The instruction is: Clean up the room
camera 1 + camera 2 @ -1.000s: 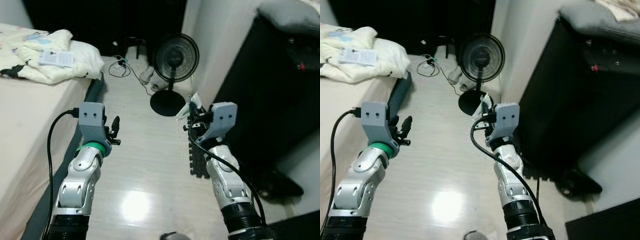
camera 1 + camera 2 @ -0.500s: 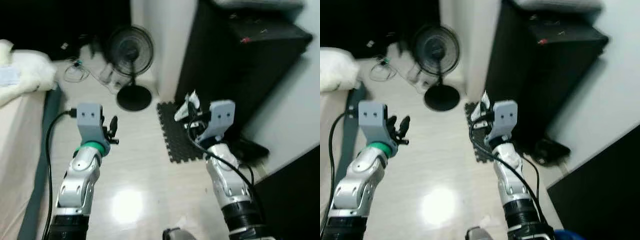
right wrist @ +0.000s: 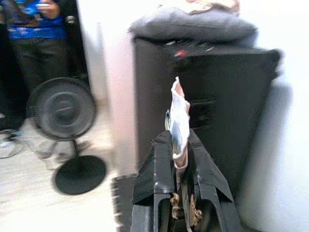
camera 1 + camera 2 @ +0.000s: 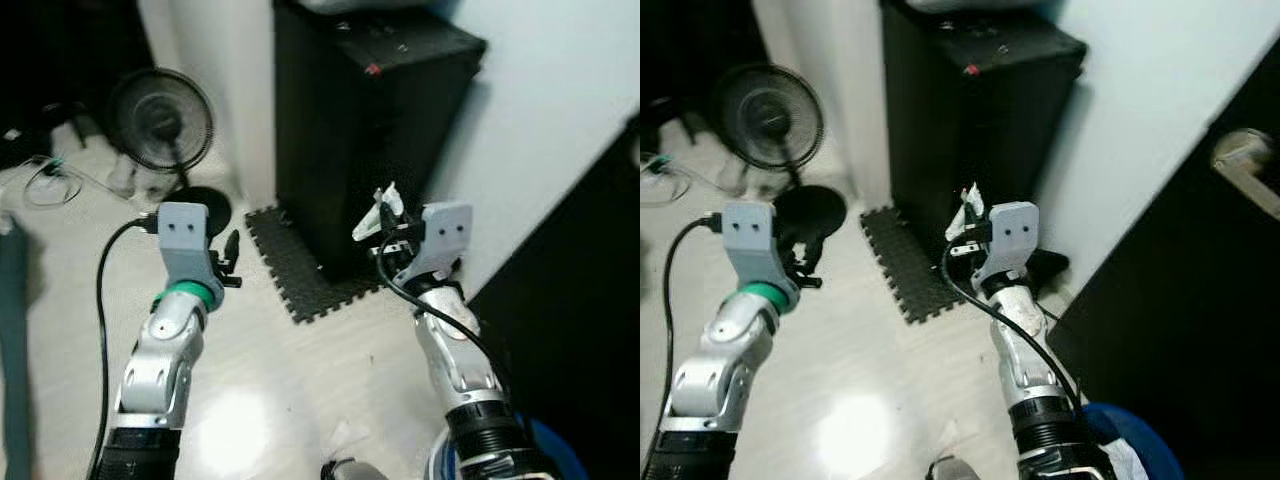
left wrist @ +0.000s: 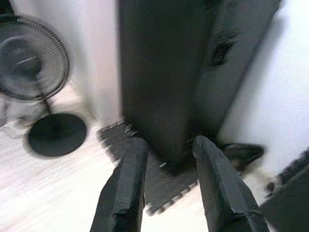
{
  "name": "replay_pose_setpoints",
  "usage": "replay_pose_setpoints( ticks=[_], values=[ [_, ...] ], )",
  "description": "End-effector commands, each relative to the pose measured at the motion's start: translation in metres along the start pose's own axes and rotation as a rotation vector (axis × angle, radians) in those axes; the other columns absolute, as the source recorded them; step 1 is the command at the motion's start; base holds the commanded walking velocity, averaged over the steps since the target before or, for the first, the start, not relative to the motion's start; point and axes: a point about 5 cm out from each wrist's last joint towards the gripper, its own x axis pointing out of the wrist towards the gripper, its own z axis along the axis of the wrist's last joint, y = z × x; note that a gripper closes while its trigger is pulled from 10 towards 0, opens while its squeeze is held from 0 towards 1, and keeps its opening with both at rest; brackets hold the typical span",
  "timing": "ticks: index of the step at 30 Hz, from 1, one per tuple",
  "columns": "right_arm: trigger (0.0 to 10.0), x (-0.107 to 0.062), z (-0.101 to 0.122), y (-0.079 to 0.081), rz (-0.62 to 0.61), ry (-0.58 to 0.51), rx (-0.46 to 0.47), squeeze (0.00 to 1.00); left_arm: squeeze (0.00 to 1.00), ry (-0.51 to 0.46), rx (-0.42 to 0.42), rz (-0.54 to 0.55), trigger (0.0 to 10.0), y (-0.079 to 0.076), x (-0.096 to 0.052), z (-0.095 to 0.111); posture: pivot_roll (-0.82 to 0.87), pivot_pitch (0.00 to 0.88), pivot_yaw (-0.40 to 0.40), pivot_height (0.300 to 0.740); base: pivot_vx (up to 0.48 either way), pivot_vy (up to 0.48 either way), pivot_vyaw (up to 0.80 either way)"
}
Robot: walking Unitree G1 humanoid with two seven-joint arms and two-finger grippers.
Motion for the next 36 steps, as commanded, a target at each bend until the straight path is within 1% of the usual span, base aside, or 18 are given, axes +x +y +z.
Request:
replay_pose_setpoints(
  ticks=[1, 26, 36],
  values=[
    [10.0, -0.0024, -0.005, 0.0066, 0.013, 0.017, 0.012, 0.0, 0.0, 0.025, 0.006, 0.019, 10.0, 0.006, -0.0022, -0.0071, -0.06, 0.027, 0.042, 0.74, 0.0, 0.0, -0.8],
    [10.0, -0.0025, -0.0061, 0.0092, 0.016, 0.021, 0.017, 0.0, 0.0, 0.03, 0.008, 0.023, 10.0, 0.0073, -0.003, -0.008, -0.05, 0.031, 0.047, 0.74, 0.0, 0.0, -0.8],
    [10.0, -0.0043, -0.0058, 0.0076, 0.01, 0.021, 0.013, 0.0, 0.0, 0.035, 0.008, 0.012, 10.0, 0.0046, -0.0022, -0.0088, -0.06, 0.033, 0.054, 0.74, 0.0, 0.0, -0.8]
  ],
)
